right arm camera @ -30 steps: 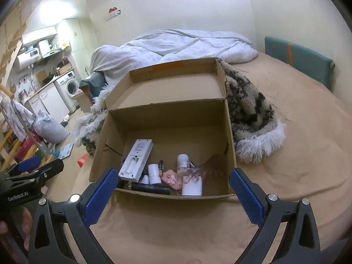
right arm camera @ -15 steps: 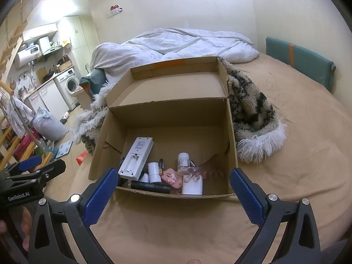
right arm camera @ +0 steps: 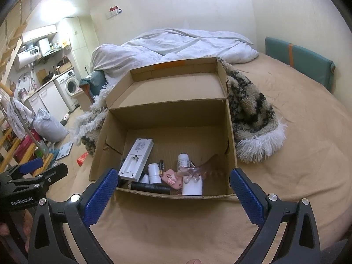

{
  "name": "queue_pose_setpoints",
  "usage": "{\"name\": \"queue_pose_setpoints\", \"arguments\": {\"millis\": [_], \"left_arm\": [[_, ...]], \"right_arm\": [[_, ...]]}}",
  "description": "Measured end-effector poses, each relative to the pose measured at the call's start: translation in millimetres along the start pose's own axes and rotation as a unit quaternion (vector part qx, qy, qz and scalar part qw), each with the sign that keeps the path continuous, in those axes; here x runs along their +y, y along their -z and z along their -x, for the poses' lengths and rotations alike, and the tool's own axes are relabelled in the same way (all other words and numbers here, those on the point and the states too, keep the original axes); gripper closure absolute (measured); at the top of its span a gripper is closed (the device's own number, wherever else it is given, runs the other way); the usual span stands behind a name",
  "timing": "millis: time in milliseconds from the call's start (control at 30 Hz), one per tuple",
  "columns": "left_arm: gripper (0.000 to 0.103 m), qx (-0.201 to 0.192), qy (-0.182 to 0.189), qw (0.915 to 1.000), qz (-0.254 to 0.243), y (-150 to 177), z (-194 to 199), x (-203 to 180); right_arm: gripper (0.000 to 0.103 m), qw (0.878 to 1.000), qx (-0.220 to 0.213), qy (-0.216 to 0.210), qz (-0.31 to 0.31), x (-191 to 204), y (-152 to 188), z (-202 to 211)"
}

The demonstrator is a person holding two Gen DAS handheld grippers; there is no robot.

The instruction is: Organize rigid objects

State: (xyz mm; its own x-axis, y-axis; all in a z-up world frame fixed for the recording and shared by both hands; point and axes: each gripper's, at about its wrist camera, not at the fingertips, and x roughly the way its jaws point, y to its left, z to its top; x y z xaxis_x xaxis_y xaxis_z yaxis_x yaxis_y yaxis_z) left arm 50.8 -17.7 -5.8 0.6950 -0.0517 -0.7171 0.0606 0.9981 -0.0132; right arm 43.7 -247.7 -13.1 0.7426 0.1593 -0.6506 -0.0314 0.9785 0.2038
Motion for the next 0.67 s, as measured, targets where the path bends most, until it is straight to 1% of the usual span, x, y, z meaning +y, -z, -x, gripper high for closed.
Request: {"name": "queue_pose_setpoints", "arguments": {"millis": [500, 667], "left_arm": [[0.000, 0.002, 0.003, 1.0000, -0.003, 1.0, -1.1, -0.1], [0.000, 0.004, 0.002, 0.9998, -0.020, 4.7, 0.4, -5.0]], "right_arm": [[0.000, 1.000, -0.001, 0.000, -0.001, 0.3, 0.3, 0.0], [0.000, 1.000, -0.008, -0.003, -0.005, 1.2, -0.6, 3.4]]}}
